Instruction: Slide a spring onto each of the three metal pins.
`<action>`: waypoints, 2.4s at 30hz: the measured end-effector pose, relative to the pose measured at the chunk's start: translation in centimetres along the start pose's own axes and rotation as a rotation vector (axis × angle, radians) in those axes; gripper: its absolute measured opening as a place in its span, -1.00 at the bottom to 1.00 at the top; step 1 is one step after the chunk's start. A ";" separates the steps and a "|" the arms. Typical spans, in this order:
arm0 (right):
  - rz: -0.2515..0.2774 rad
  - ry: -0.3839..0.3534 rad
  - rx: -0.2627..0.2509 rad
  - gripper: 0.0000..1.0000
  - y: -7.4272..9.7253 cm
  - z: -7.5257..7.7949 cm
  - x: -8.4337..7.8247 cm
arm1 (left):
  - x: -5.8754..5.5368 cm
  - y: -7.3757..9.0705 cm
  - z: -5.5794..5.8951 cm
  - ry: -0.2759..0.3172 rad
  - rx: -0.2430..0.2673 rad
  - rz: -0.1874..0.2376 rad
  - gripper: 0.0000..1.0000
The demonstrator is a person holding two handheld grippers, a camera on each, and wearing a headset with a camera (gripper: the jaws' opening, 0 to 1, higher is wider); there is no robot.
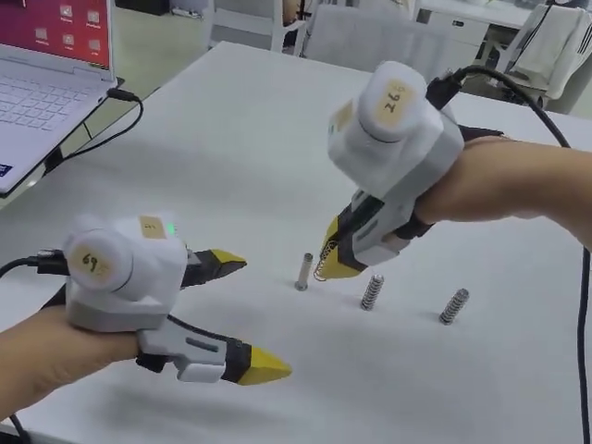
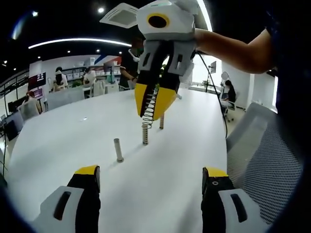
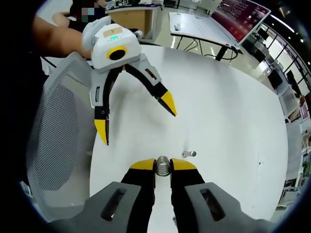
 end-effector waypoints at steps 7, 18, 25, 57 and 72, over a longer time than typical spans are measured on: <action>-0.002 -0.014 -0.018 -0.83 0.2 1.7 -0.3 | -0.1 -0.1 0.1 -0.013 -0.014 -0.005 0.72; 0.012 -0.047 -0.032 -0.83 -0.9 5.0 -0.4 | -0.6 -0.1 0.1 -0.012 -0.017 -0.017 0.73; -0.002 -0.067 -0.023 -0.83 -2.1 6.2 -0.8 | -0.6 -0.2 -0.1 -0.004 -0.011 -0.013 0.74; -0.063 -0.085 0.023 -0.82 -5.7 7.0 -1.0 | -0.7 0.2 -0.1 0.016 -0.014 -0.008 0.65; -0.103 -0.106 0.063 -0.82 -8.6 6.3 -2.1 | -0.8 0.1 -0.2 0.023 -0.015 -0.010 0.61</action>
Point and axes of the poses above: the centre of the closed fingertips' face, and the gripper's own axes: y roughly backward along the fingers, z roughly to its right, x roughly out of its top, the point moved 9 cm from there along y, roughly backward along the fingers, and after that the axes turned 13 degrees about x, right-handed, at the moved point
